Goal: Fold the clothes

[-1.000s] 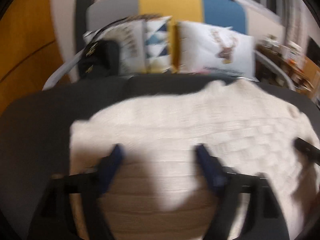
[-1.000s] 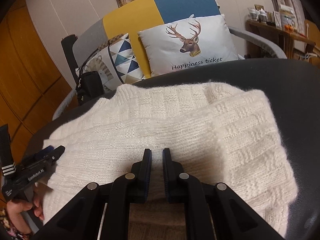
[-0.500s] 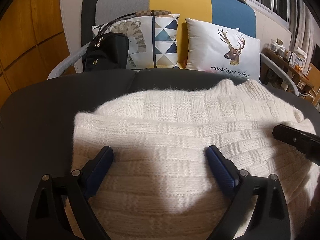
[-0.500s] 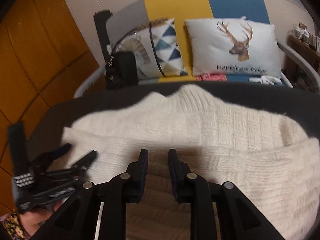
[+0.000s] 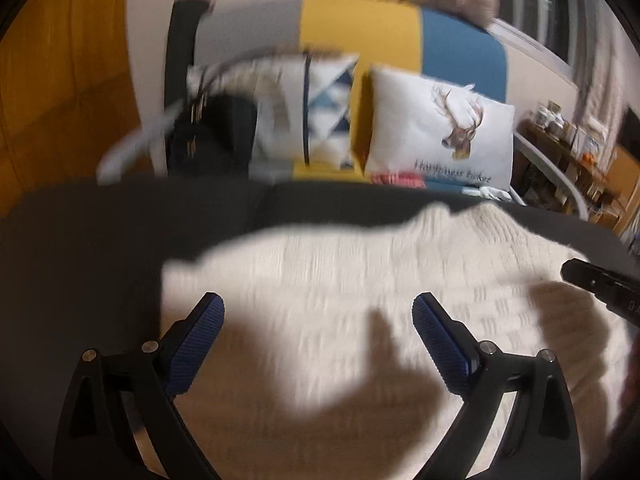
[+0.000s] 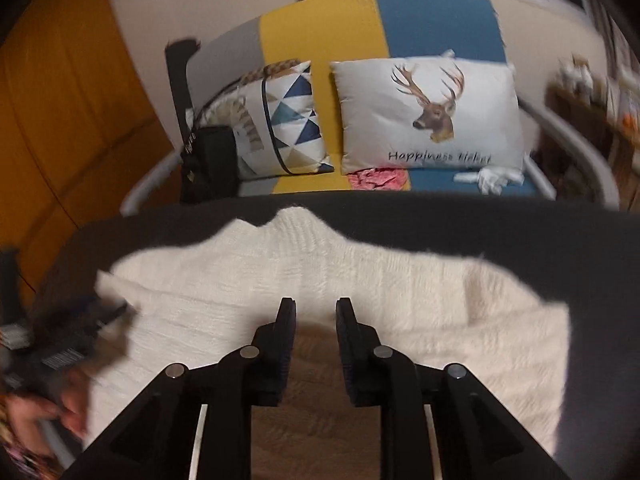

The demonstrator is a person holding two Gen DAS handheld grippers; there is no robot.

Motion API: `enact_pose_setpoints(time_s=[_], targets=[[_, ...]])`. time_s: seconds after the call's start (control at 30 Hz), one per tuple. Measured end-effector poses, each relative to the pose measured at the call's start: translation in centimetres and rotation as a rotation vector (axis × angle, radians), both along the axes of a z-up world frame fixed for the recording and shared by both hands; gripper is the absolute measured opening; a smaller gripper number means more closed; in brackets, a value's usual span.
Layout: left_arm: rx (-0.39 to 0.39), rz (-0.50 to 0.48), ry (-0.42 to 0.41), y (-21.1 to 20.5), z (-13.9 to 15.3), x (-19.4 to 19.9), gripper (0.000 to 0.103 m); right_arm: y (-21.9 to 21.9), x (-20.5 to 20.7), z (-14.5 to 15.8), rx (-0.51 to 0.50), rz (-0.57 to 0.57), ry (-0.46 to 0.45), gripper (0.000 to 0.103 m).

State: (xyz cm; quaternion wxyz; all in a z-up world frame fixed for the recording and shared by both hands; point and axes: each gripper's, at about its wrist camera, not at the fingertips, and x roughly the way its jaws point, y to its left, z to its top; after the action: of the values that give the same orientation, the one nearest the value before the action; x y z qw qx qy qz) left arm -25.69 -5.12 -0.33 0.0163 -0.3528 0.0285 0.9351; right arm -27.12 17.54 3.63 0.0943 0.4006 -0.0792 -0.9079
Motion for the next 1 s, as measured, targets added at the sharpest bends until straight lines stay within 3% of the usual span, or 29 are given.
enact_pose_setpoints(time_s=[0.07,0.17,0.27,0.33,0.43,0.57,0.7,0.77,0.87,0.93,1.0], targets=[[-0.118,-0.024,-0.015,1.3,-0.9,-0.2,0.097,-0.4,0.1,-0.3,0.004,-0.008,-0.015,0.02],[-0.167,-0.042,-0.018,1.3,-1.7,0.7,0.097,-0.5,1.9,-0.6,0.014,-0.034,-0.008,0.02],[-0.144,-0.026,0.007,0.5,-1.5,1.3,0.097,-0.7,3.7,-1.7,0.07,-0.034,-0.01,0.02],[-0.121,-0.023,-0.089,0.2,-2.7,0.5,0.097,-0.9,4.5,-2.8,0.088,-0.034,-0.019,0.02],[-0.013,-0.013,-0.112,-1.3,-2.8,1.9,0.097,-0.9,6.1,-3.0,0.071,-0.049,-0.009,0.02],[0.061,-0.011,-0.112,-2.6,-3.0,5.1,0.098,-1.2,8.9,-3.1,0.063,-0.029,-0.004,0.02],[0.056,0.007,-0.119,-2.4,-1.8,6.3,0.098,-0.9,10.0,-1.9,0.015,-0.005,-0.012,0.02],[0.058,-0.005,-0.066,-1.4,-0.5,5.4,0.098,-0.4,9.6,-0.7,-0.043,-0.007,0.027,0.02],[0.021,-0.043,-0.02,0.8,0.7,3.0,0.098,-0.5,6.7,0.7,-0.009,-0.024,0.033,0.015],[-0.045,-0.1,-0.051,2.8,0.1,1.0,0.095,-1.0,4.1,0.4,0.059,-0.007,-0.008,0.012],[-0.086,-0.131,-0.076,4.0,-0.6,-0.4,0.07,-1.7,2.3,-0.4,0.09,0.021,-0.036,0.01]])
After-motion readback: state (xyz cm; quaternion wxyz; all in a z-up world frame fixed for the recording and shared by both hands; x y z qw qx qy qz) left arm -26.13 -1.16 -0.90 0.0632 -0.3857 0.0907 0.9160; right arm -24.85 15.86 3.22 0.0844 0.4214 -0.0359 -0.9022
